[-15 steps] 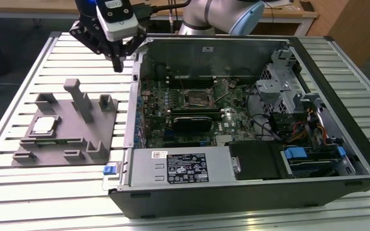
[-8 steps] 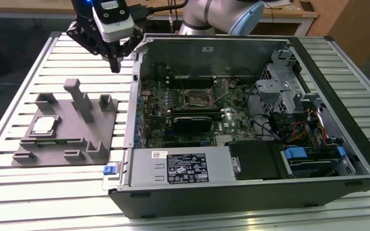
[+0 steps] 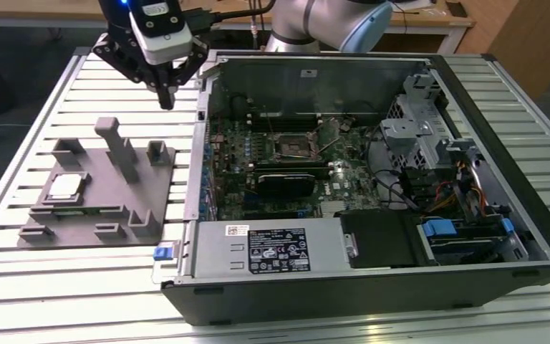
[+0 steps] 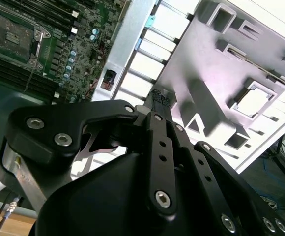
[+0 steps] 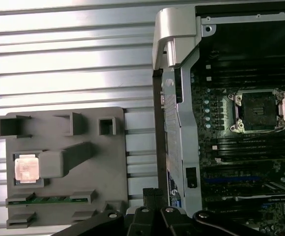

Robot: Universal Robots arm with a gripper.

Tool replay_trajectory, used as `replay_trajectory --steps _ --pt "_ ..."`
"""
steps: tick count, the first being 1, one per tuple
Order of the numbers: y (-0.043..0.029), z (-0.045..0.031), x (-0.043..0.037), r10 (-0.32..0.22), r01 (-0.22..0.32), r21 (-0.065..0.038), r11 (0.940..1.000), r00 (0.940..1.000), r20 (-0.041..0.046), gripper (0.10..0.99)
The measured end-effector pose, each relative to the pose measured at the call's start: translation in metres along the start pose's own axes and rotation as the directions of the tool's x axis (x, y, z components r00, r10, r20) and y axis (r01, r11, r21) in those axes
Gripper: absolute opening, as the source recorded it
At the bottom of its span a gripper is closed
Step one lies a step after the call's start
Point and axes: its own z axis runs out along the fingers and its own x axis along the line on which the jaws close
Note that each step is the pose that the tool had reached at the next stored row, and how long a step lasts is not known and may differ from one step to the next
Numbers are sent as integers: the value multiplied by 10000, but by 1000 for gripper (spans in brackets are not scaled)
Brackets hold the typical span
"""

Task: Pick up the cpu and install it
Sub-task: 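Reach for the cpu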

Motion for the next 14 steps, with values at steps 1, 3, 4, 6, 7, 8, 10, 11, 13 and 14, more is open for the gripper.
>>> replay_trajectory --steps 1,3,4,6,7,8,10,11,13,14 --pt "-1 2 10 0 0 1 10000 10000 -2 106" --pt "-3 6 35 0 0 0 10000 10000 -2 106" --pt "-4 8 53 0 0 0 10000 10000 -2 106" --pt "-8 13 94 -1 1 0 10000 10000 -2 106" --pt "-10 16 114 -1 1 0 10000 10000 -2 106" --pt "-12 19 134 -1 1 0 10000 10000 -2 106" --pt "-15 24 175 -1 1 1 10000 10000 -3 106" --pt "-17 27 198 0 0 1 10000 10000 -3 106" --pt "-20 34 244 1 -1 -1 10000 10000 -1 106" --pt "-22 36 262 0 0 0 10000 10000 -2 106"
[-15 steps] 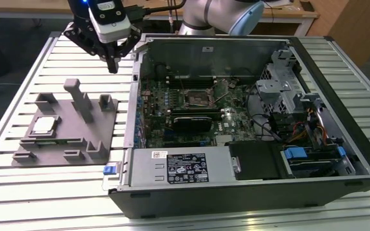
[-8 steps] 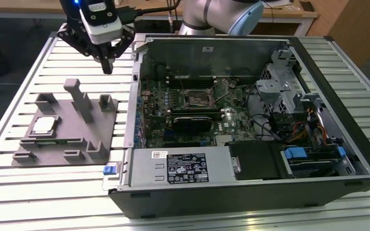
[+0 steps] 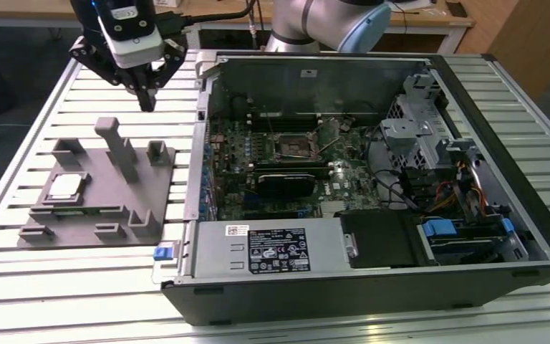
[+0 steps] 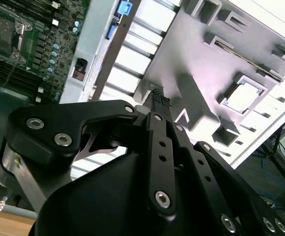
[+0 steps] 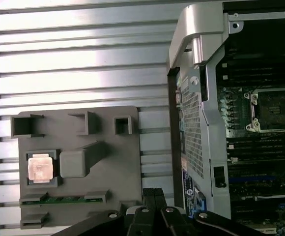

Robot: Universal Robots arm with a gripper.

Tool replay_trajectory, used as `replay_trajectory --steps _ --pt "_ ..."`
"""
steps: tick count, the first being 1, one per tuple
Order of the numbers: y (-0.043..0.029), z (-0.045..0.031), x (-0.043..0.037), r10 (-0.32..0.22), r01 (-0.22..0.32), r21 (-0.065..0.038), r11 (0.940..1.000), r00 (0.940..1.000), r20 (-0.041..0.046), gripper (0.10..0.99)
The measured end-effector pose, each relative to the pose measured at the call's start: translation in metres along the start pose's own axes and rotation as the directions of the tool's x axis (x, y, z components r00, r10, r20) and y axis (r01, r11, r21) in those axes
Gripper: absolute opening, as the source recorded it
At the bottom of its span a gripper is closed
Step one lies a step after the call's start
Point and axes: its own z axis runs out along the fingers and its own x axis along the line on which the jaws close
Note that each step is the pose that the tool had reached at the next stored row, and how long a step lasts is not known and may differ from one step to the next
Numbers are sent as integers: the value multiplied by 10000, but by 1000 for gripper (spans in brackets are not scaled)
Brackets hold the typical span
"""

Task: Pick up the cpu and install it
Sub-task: 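Reach for the cpu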

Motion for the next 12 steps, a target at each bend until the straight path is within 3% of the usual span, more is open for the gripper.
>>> replay_trajectory --steps 6,12 --pt "-9 28 98 -1 1 0 10000 10000 0 106" --pt "-21 48 250 -1 1 -1 10000 10000 1 106"
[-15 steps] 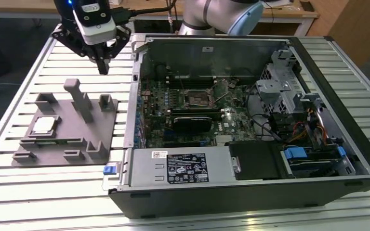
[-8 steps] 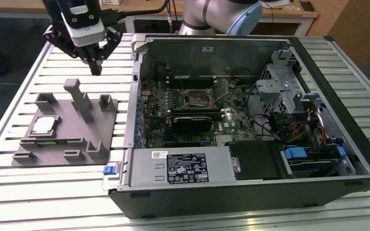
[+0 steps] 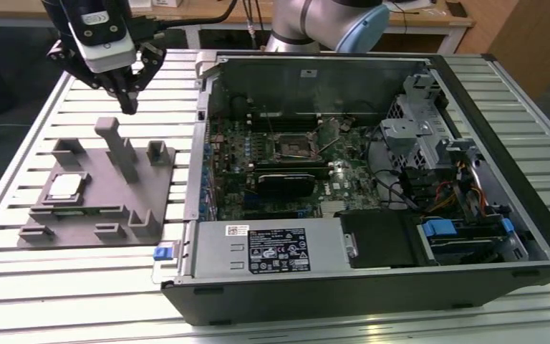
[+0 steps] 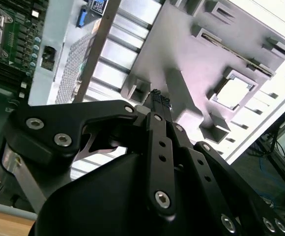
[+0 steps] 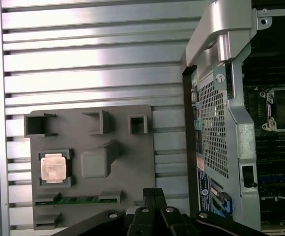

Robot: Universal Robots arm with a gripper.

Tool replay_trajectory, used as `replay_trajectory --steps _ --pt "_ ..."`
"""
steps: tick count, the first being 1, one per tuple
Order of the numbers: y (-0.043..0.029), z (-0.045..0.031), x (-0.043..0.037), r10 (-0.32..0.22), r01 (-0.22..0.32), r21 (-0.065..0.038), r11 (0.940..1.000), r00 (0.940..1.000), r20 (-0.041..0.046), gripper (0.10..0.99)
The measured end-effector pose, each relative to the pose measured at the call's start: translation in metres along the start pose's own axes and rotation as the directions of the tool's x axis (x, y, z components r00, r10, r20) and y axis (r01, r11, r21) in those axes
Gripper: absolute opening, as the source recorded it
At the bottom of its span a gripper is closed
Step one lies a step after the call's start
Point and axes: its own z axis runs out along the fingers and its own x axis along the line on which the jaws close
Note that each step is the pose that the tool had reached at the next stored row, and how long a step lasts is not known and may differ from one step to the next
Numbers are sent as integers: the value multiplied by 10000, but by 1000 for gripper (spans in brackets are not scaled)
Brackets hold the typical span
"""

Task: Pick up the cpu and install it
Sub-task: 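Reach for the cpu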

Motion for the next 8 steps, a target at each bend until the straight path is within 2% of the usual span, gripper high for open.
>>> replay_trajectory --steps 8 --pt "-10 8 128 0 0 1 10000 10000 -1 106"
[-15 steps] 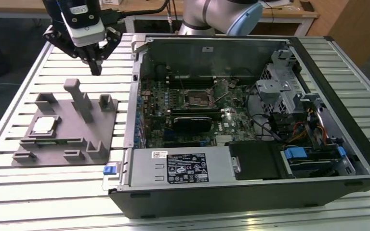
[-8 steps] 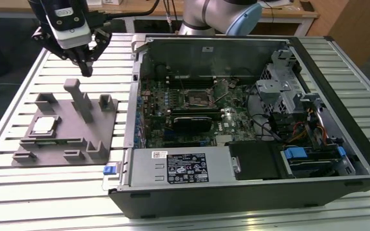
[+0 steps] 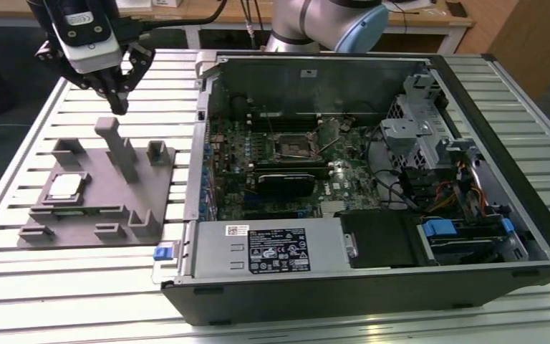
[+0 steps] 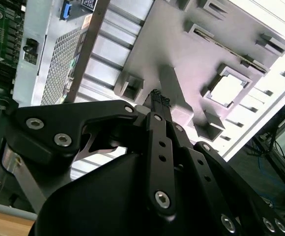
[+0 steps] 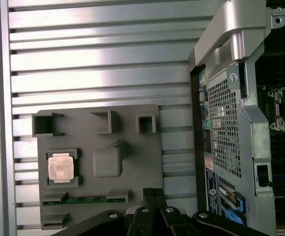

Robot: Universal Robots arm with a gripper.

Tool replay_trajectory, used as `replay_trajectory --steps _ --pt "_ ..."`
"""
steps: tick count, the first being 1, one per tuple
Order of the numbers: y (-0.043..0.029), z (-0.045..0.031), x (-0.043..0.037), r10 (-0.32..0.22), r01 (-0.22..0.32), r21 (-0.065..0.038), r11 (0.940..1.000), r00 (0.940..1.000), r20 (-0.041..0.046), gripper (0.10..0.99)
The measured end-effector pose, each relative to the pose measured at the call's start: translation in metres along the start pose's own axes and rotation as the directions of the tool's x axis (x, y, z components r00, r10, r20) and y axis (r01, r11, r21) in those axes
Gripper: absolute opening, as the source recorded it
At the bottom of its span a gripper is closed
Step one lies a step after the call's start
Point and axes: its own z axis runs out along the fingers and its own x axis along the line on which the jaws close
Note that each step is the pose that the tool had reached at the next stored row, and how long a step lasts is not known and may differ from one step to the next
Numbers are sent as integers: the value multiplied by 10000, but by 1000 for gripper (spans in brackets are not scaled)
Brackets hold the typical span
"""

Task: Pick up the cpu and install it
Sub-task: 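Reach for the cpu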

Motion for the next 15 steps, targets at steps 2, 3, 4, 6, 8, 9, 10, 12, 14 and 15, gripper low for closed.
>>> replay_trajectory --steps 2,3,4,6,8,9,10,12,14,15 --pt "-3 2 30 0 0 0 10000 10000 0 106" --pt "-4 3 45 0 0 0 10000 10000 0 106" --pt "-5 4 61 0 0 0 10000 10000 1 106" --pt "-7 6 89 0 0 -1 10000 10000 0 106" --pt "-9 8 117 0 0 0 10000 10000 0 106" --pt "-11 9 132 0 0 0 10000 10000 0 106" --pt "-12 11 147 0 0 -1 10000 10000 1 106" --pt "-14 12 179 -1 1 0 10000 10000 0 106" --pt "-17 15 211 0 0 -1 10000 10000 0 106" --pt "-18 17 228 0 0 -1 10000 10000 1 106"
